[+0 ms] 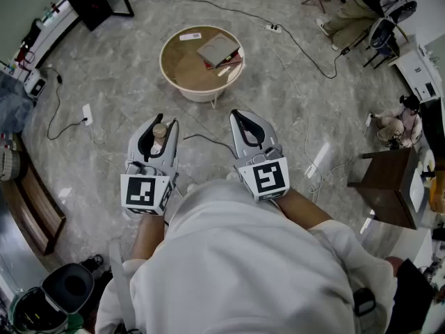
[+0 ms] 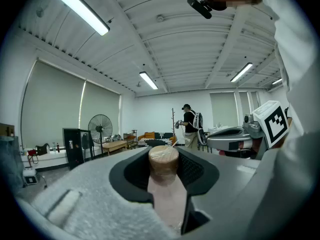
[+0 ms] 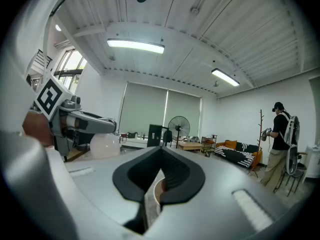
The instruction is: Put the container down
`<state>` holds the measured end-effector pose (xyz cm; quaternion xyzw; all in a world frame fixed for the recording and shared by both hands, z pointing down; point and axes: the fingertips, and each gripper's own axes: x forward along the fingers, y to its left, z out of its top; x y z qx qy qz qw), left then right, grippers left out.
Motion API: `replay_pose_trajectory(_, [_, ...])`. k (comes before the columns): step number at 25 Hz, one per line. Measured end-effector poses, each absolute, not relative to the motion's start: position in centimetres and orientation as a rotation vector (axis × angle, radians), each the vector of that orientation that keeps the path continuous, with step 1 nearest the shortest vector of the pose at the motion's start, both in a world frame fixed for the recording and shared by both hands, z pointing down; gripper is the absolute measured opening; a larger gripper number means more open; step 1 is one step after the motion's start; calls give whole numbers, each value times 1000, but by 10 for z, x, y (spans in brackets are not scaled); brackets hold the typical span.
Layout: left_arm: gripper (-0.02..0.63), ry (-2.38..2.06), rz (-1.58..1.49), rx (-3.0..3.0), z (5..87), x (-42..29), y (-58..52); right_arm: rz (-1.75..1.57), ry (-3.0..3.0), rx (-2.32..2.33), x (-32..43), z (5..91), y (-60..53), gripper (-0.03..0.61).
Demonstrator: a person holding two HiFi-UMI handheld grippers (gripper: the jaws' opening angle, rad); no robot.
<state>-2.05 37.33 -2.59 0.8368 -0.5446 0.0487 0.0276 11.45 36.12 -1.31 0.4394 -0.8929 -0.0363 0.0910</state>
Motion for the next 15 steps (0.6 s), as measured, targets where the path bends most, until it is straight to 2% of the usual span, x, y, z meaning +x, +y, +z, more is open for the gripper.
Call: replay_pose_trajectory(15, [128, -1629, 134, 2610, -19, -53, 373, -93, -2640, 1377, 89, -11, 364, -2])
